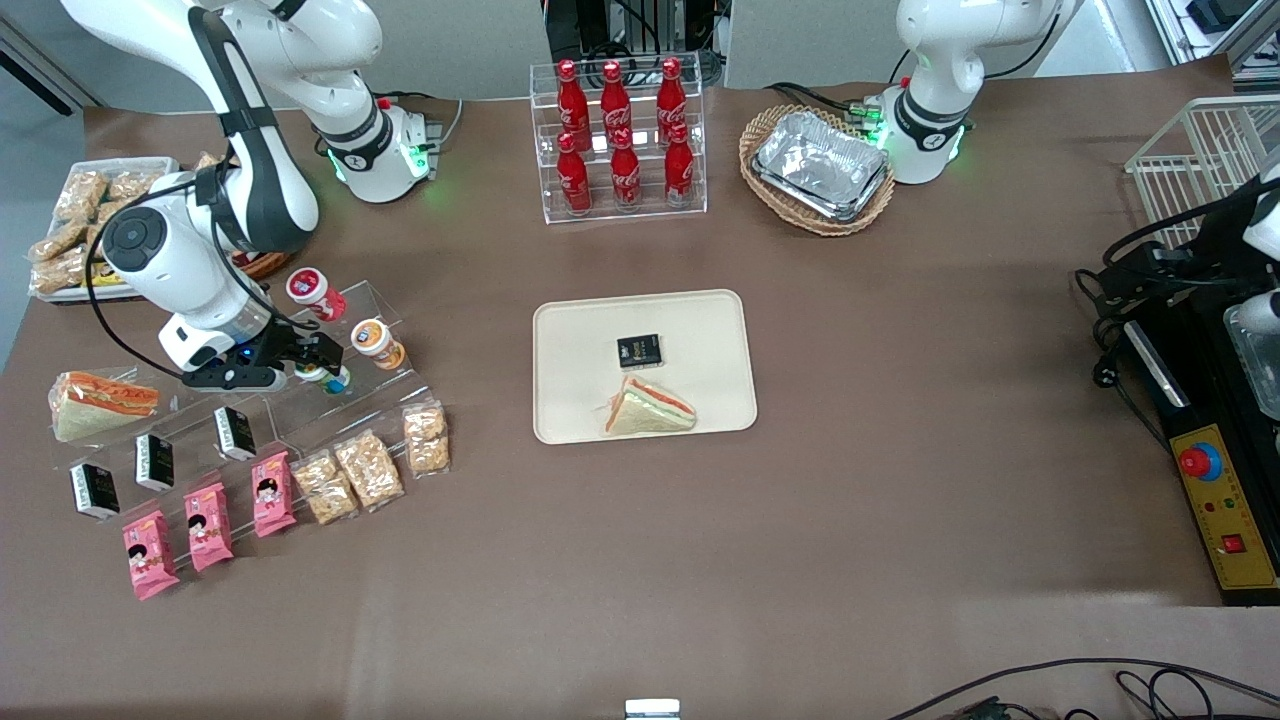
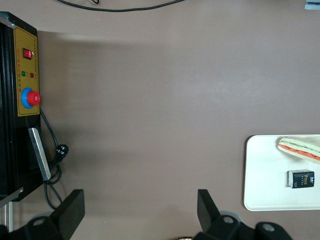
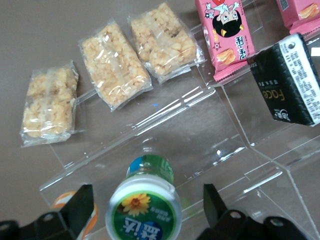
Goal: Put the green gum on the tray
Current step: 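Close the right gripper around the green-lidded bottle, then lift the green-lidded bottle up out of the rack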
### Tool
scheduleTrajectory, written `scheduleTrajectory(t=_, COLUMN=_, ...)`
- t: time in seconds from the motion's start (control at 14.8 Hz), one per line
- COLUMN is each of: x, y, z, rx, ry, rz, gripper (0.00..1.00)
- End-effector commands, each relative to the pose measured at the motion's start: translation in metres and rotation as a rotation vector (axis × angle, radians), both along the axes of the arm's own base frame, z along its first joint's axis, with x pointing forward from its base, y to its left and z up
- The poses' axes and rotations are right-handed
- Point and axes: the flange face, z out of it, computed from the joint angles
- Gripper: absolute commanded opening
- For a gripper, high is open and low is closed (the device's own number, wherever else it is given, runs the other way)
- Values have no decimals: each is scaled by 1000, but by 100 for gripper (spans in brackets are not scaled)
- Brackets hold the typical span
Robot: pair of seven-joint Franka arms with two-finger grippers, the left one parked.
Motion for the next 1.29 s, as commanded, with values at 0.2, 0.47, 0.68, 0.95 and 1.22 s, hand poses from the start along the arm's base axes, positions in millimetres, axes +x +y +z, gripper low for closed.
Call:
scheduleTrajectory(t=0.2, x=-7, y=0, z=-9, rx=-2, ry=-23, rz=-8, gripper=65)
scheduleTrajectory(t=0.47, x=-6, y=0, z=-7, rx=-2, ry=-26, rz=-5, gripper=52)
scheduleTrajectory(t=0.68, x=-6, y=-1, z=19, rx=0, ry=-48, rz=2, gripper=50)
scheduleTrajectory(t=0.95, x=9, y=-3, z=123, rx=-25, ry=-4, rz=31, gripper=50)
scheduleTrajectory(t=1.22, x=31, y=8, z=243, rx=-18, ry=71, rz=32, gripper=51)
